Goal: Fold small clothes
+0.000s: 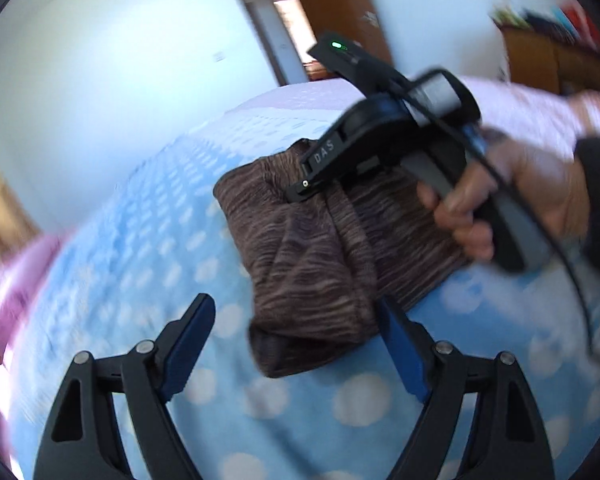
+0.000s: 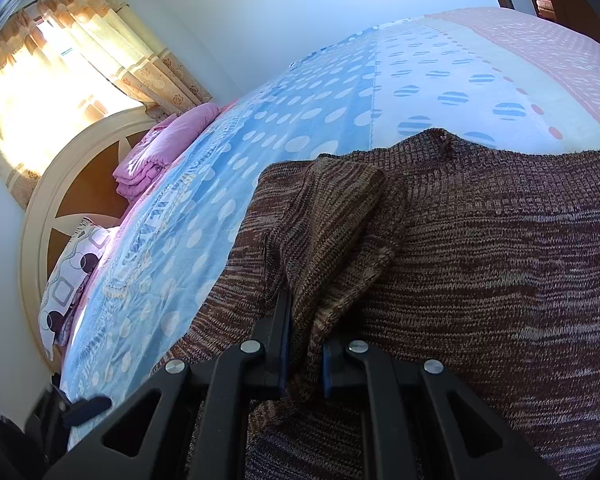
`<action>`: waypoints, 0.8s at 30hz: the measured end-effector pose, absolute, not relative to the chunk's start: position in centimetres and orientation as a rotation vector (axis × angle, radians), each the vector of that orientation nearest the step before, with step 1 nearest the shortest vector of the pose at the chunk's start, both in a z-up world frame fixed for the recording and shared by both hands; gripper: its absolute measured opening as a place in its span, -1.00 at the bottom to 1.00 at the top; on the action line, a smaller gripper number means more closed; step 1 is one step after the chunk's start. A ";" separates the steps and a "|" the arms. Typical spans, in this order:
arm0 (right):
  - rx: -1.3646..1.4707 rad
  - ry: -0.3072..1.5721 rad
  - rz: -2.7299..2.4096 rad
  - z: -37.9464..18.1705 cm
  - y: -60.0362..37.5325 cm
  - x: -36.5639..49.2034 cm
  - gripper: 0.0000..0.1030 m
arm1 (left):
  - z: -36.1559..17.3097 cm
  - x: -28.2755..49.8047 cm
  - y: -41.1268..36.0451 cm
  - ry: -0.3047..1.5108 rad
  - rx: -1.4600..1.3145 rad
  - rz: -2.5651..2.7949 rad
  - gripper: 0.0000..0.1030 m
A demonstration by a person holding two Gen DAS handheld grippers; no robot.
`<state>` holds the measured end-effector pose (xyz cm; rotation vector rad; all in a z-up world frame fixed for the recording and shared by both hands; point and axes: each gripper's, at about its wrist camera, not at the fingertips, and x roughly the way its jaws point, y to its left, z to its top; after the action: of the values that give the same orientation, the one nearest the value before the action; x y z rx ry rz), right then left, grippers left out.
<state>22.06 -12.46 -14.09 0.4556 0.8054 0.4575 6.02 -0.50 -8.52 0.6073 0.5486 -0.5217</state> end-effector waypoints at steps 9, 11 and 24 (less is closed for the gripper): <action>0.475 0.805 0.465 -14.1 -12.6 22.0 -0.80 | -9.8 5.9 -1.6 0.409 0.925 -0.629 0.48; 0.487 0.806 0.471 -14.3 -12.9 22.1 -0.80 | -10.4 6.0 -2.3 0.416 0.940 -0.701 0.12; 0.511 0.805 0.484 -14.5 -13.1 22.2 -0.80 | -5.1 6.6 2.9 0.496 0.642 -0.947 0.86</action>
<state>22.17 -13.12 -14.52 0.5114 0.8052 0.4839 6.60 2.92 -5.09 0.6416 0.4961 -0.9471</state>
